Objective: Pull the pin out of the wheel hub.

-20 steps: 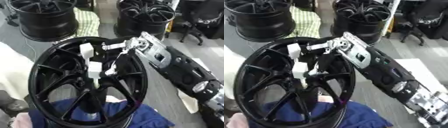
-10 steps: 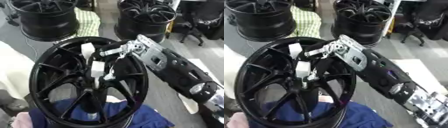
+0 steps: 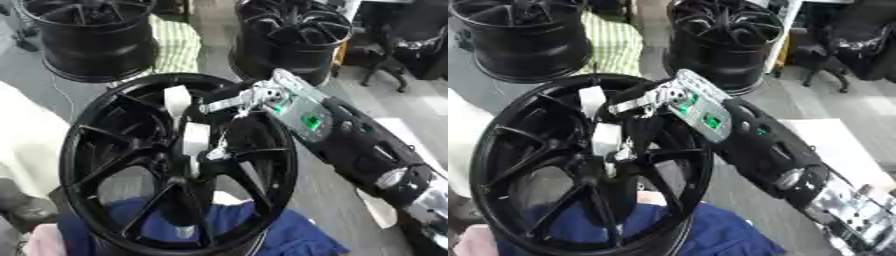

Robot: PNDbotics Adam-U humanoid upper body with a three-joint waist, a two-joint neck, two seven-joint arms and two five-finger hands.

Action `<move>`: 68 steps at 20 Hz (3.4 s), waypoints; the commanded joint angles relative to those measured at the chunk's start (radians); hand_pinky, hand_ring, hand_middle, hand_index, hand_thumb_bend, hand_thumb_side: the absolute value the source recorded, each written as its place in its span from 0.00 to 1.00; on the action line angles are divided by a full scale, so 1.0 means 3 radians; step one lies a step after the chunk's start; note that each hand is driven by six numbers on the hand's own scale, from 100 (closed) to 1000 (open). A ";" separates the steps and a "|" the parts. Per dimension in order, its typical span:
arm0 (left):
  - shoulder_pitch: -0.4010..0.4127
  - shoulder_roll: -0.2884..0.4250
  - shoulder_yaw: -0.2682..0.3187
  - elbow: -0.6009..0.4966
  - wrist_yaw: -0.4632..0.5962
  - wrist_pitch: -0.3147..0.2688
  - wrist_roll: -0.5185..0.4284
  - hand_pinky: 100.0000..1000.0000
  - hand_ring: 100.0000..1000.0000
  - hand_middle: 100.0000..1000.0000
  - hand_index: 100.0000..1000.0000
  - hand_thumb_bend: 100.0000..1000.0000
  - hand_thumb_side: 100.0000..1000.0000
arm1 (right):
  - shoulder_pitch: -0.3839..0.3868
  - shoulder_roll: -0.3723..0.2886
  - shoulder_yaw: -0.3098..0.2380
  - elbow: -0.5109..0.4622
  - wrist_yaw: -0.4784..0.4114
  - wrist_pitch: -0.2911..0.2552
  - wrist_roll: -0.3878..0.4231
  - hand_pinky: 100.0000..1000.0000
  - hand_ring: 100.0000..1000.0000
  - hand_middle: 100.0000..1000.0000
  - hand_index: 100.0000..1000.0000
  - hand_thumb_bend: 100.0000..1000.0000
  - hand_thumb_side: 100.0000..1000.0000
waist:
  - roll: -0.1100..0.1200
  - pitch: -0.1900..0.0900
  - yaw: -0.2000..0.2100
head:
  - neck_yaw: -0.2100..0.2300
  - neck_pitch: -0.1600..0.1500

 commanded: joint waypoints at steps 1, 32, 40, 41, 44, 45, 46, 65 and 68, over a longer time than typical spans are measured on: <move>-0.0037 0.0035 0.0001 -0.0047 -0.0009 0.0007 -0.0004 0.54 0.58 0.50 0.87 0.16 0.63 | -0.0049 -0.0090 -0.0059 -0.0070 0.0015 0.0011 -0.0054 0.51 0.53 0.50 0.77 0.02 0.18 | 0.0018 -0.0036 -0.0002 | -0.0006 0.0017; -0.0026 0.0049 0.0004 -0.0049 -0.0002 0.0025 -0.0018 0.54 0.58 0.50 0.87 0.15 0.63 | -0.0305 -0.0612 -0.0358 -0.0648 -0.0209 0.0141 -0.0313 0.24 0.28 0.28 0.59 0.00 0.00 | -0.0005 -0.0076 -0.0029 | 0.0009 0.0037; 0.0005 0.0095 0.0064 -0.0054 -0.0024 0.0042 0.0026 0.54 0.59 0.50 0.87 0.14 0.63 | 0.0025 -0.1241 -0.0726 -0.1095 -0.0591 0.0343 -0.0527 0.26 0.28 0.29 0.58 0.00 0.00 | -0.0055 -0.0099 -0.0163 | 0.0148 0.0048; 0.0006 0.0099 0.0076 -0.0056 -0.0026 0.0043 0.0036 0.54 0.59 0.50 0.87 0.14 0.63 | 0.0106 -0.1326 -0.0794 -0.1136 -0.0620 0.0374 -0.0573 0.26 0.28 0.29 0.58 0.00 0.00 | -0.0058 -0.0097 -0.0180 | 0.0171 0.0041; 0.0014 0.0107 0.0130 -0.0062 -0.0027 0.0045 0.0083 0.54 0.59 0.50 0.87 0.14 0.63 | 0.0363 -0.1587 -0.1031 -0.1106 -0.0657 0.0486 -0.0726 0.27 0.28 0.29 0.57 0.00 0.00 | -0.0044 -0.0082 -0.0274 | 0.0298 0.0010; 0.0014 0.0105 0.0147 -0.0064 -0.0024 0.0045 0.0100 0.54 0.59 0.50 0.87 0.14 0.63 | 0.0448 -0.1672 -0.1115 -0.1060 -0.0673 0.0528 -0.0778 0.27 0.28 0.29 0.57 0.00 0.00 | -0.0035 -0.0075 -0.0302 | 0.0328 0.0001; 0.0015 0.0101 0.0164 -0.0066 -0.0021 0.0045 0.0117 0.54 0.59 0.50 0.87 0.14 0.63 | 0.0534 -0.1757 -0.1200 -0.0998 -0.0695 0.0573 -0.0830 0.28 0.28 0.30 0.58 0.00 0.00 | -0.0025 -0.0066 -0.0331 | 0.0361 -0.0011; -0.0006 0.0090 0.0220 -0.0048 0.0000 -0.0006 0.0195 0.54 0.59 0.50 0.87 0.14 0.63 | 0.2192 -0.0744 -0.2407 -0.0102 0.0168 0.0829 -0.1850 0.69 0.77 0.86 0.89 0.29 0.31 | 0.0086 0.0013 -0.0470 | 0.0450 -0.0068; -0.0003 0.0086 0.0206 -0.0042 0.0004 -0.0010 0.0181 0.54 0.59 0.50 0.87 0.14 0.63 | 0.2452 -0.0565 -0.2570 -0.0295 0.0273 0.0871 -0.2010 0.70 0.80 0.91 0.90 0.33 0.34 | 0.0089 0.0003 -0.0445 | 0.0408 -0.0050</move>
